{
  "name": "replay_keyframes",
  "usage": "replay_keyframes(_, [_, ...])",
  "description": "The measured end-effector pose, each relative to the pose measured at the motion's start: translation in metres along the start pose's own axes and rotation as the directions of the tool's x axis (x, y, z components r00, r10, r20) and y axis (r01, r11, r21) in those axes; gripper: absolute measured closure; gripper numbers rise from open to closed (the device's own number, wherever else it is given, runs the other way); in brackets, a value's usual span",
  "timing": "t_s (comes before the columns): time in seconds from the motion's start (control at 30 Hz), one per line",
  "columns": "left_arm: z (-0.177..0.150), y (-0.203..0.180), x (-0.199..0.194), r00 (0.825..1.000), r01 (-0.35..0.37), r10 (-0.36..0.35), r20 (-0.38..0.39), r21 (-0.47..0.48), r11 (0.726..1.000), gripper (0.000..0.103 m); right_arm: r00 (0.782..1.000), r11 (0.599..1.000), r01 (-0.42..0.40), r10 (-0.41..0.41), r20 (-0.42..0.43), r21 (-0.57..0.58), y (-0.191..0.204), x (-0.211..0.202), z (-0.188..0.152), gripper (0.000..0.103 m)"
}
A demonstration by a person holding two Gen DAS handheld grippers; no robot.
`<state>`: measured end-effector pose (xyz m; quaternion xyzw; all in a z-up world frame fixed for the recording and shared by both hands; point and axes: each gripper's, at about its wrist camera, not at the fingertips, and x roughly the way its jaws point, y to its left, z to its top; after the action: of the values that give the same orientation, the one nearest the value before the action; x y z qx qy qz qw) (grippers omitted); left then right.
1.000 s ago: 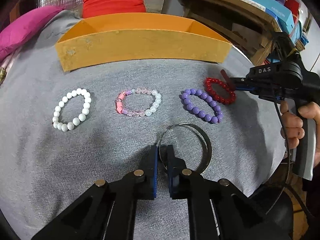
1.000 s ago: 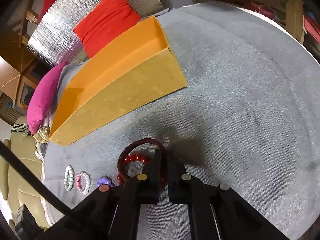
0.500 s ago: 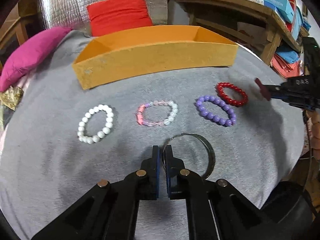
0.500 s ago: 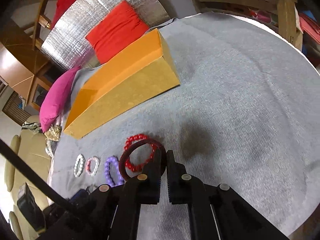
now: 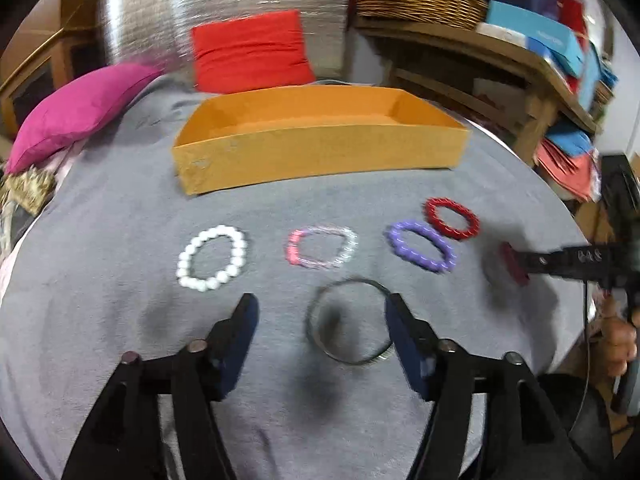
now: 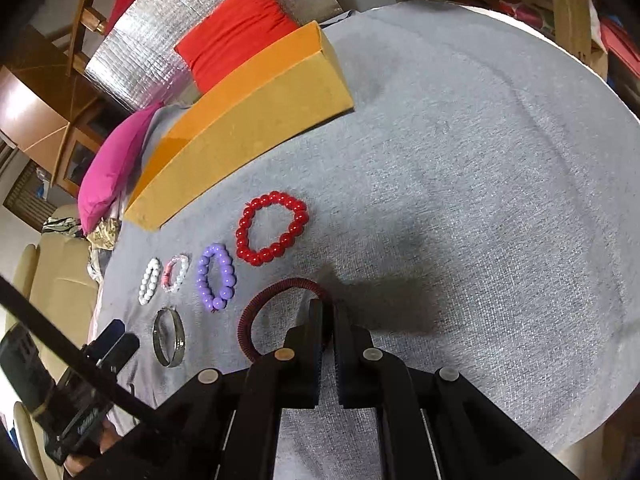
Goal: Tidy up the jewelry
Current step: 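Carry the bangle and maroon ring into the orange box and open both tools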
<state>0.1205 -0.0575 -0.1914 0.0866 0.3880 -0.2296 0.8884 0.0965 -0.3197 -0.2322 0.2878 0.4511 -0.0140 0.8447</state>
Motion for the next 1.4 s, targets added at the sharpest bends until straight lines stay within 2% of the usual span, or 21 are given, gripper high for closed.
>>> replay_keyframes(0.13, [-0.005,-0.019,0.018,0.997,0.009,-0.005,-0.078,0.053,0.999,0.028,1.000,1.000,0.003,-0.003,-0.005,-0.008,0.002,0.002,-0.002,0.098])
replay_keyframes(0.23, [-0.006,-0.024,0.031,0.991,0.020,-0.015,-0.132,0.033,0.999,0.028,1.000,1.000,0.006,-0.006,-0.007,-0.010,0.002,0.004,-0.003,0.098])
replay_keyframes(0.33, [-0.006,-0.023,0.040,0.988,0.027,-0.026,-0.154,0.004,1.000,0.028,1.000,1.000,0.012,-0.012,-0.007,-0.016,0.002,0.004,-0.003,0.098])
replay_keyframes(0.4, [-0.006,-0.020,0.041,0.989,0.029,-0.030,-0.147,-0.011,1.000,0.028,1.000,0.999,0.020,-0.021,-0.005,-0.027,0.004,0.004,-0.003,0.098])
replay_keyframes(0.47, [-0.005,-0.015,0.042,0.991,0.018,-0.021,-0.129,-0.021,1.000,0.039,1.000,0.999,0.023,-0.023,-0.003,-0.033,0.005,0.004,-0.002,0.098])
replay_keyframes(0.5, [-0.004,-0.012,0.042,0.992,0.019,-0.022,-0.123,-0.026,0.999,0.040,1.000,0.999,0.023,-0.023,-0.003,-0.034,0.007,0.005,-0.002,0.098])
replay_keyframes(0.67, [0.001,-0.007,0.040,0.996,0.015,-0.016,-0.093,-0.012,1.000,0.040,1.000,0.998,0.008,-0.007,0.018,-0.055,0.013,0.001,0.002,0.098])
replay_keyframes(0.87, [0.020,0.005,0.025,1.000,0.001,-0.001,-0.011,-0.027,1.000,0.040,0.998,0.996,-0.003,0.008,0.065,-0.085,0.028,-0.010,0.021,0.098])
replay_keyframes(0.97, [0.042,0.013,0.015,0.999,-0.008,0.009,0.033,-0.020,1.000,0.040,0.995,0.995,-0.019,0.029,0.098,-0.101,0.041,-0.015,0.042,0.098])
replay_keyframes(1.07, [0.086,0.026,0.003,0.995,-0.014,0.015,0.099,-0.014,1.000,0.040,0.990,0.992,-0.031,0.047,0.131,-0.125,0.060,-0.017,0.068,0.098])
replay_keyframes(1.2, [0.143,0.034,0.009,0.988,-0.063,0.056,0.144,0.044,0.997,0.040,0.986,0.987,-0.022,0.048,0.160,-0.160,0.086,-0.008,0.106,0.098])
replay_keyframes(1.27, [0.171,0.038,0.025,0.987,-0.081,0.071,0.142,0.068,0.994,0.040,0.987,0.986,-0.007,0.033,0.154,-0.167,0.096,0.005,0.126,0.098])
replay_keyframes(1.4, [0.198,0.049,0.071,0.992,-0.103,0.097,0.082,0.064,0.993,0.040,0.991,0.988,0.019,0.001,0.133,-0.151,0.098,0.040,0.155,0.098])
